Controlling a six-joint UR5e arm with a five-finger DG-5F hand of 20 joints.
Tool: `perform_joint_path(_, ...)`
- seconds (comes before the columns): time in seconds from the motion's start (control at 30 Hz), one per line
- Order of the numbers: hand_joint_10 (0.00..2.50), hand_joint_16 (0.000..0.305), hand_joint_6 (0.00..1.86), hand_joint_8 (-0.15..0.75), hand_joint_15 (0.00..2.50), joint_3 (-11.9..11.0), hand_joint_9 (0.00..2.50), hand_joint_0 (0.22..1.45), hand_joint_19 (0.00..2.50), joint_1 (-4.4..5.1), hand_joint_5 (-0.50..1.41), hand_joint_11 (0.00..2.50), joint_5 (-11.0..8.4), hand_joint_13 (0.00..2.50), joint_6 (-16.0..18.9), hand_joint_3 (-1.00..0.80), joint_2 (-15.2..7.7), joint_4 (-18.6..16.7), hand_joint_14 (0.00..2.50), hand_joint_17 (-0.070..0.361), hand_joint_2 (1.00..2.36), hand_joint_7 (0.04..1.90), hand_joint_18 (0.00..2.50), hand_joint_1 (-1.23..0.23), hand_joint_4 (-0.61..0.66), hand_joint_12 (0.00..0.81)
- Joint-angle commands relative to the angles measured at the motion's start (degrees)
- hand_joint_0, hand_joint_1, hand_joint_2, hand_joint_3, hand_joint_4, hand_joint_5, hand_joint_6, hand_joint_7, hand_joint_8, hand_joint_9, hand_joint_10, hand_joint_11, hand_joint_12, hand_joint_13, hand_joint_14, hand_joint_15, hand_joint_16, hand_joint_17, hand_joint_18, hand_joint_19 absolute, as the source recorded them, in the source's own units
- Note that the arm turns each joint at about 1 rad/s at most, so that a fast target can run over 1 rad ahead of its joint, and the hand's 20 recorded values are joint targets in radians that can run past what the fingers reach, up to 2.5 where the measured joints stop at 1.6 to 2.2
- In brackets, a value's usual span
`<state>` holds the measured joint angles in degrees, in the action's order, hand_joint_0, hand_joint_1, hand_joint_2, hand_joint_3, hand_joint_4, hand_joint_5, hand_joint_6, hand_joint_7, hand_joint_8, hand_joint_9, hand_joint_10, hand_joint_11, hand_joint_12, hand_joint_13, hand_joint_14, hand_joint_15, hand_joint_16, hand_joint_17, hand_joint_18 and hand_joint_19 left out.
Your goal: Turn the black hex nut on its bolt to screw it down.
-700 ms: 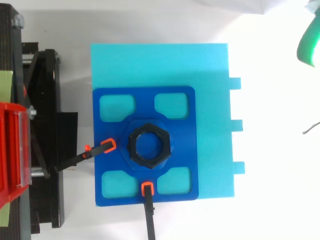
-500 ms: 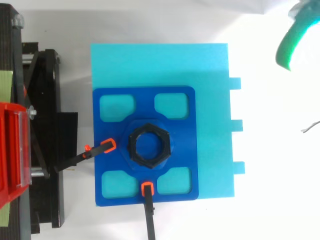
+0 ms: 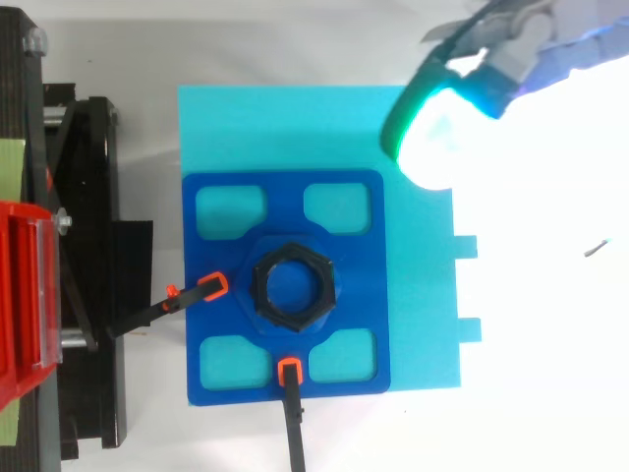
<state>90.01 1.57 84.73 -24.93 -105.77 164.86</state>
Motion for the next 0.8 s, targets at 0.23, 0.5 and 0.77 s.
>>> perform_joint_path(0.23, 0.0, 0.035, 0.5, 0.221, 0.0, -8.3, 0.66, 0.53, 0.04, 0.8, -0.17, 0.0, 0.35, 0.32, -7.5, -0.5, -6.7, 0.8, 0.0, 0.078, 1.0, 0.73, 0.09, -0.51, 0.15, 0.263)
perform_joint_path(0.5, 0.0, 0.034, 0.5, 0.222, 0.0, -8.2, 0.67, 0.53, 0.04, 2.38, -0.17, 0.0, 0.0, 0.33, -12.9, -0.5, -6.8, -1.3, 0.0, 0.077, 1.0, 0.74, 0.09, -0.51, 0.15, 0.263)
perform_joint_path(0.77, 0.0, 0.034, 0.5, 0.228, 0.0, -8.7, 0.71, 0.54, 0.05, 3.79, -0.16, 0.03, 0.09, 0.34, -18.0, -0.5, -10.4, -4.2, 0.0, 0.077, 1.0, 0.74, 0.1, -0.51, 0.16, 0.263)
